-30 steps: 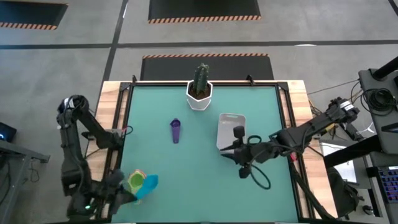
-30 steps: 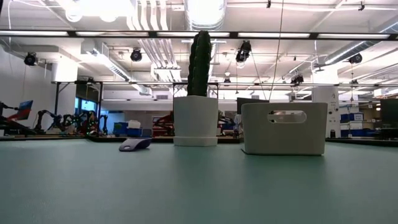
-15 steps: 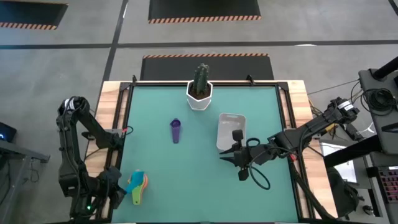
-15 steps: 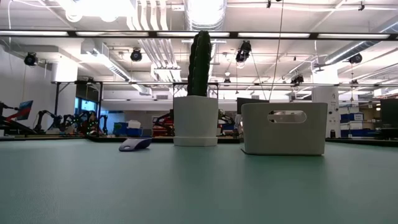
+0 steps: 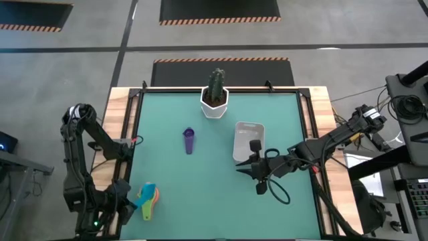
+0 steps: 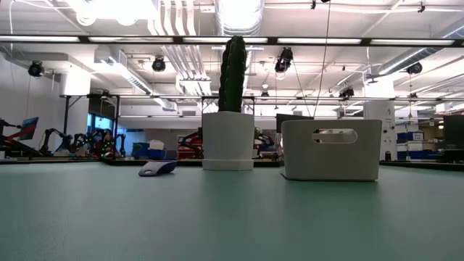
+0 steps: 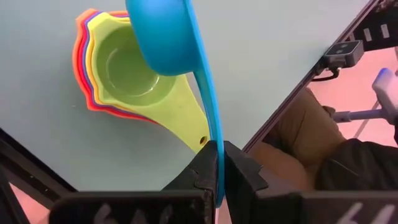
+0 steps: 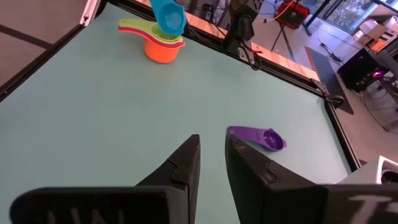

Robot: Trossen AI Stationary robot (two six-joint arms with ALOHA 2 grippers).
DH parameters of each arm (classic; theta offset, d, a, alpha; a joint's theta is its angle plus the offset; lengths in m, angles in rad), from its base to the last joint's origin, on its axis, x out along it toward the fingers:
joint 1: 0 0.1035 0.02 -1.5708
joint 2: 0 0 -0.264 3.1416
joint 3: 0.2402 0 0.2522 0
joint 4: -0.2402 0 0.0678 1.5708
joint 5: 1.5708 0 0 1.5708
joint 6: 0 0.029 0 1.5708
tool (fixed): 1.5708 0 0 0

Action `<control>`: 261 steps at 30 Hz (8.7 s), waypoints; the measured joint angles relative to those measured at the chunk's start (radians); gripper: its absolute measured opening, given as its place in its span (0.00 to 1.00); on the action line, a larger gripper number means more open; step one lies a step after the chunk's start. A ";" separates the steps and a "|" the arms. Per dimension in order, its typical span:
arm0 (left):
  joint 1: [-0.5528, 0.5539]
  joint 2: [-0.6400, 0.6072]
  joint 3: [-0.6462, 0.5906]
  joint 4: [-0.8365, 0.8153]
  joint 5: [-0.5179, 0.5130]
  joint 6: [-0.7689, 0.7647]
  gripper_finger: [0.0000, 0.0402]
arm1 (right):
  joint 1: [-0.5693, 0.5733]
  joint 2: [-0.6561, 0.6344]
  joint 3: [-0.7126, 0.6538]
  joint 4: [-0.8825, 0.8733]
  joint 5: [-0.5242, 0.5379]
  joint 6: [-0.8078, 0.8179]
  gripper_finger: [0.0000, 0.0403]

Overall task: Nest measuring cups in basket
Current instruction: Stack the light blue measuring cup on the top of the green measuring cup, then stack the violet measuring cup on the top of the light blue measuring cup

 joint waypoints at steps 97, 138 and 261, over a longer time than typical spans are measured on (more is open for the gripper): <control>0.296 0.207 0.044 -0.023 0.496 0.152 0.00 | 0.000 0.001 -0.010 -0.010 0.009 -0.014 0.16; 1.237 0.222 -0.042 0.373 0.106 1.400 0.00 | 0.074 -0.248 -0.225 0.093 0.008 -0.187 0.09; 0.541 0.492 0.588 -0.572 0.215 0.155 0.38 | 0.072 -0.252 -0.240 0.115 0.042 -0.215 0.10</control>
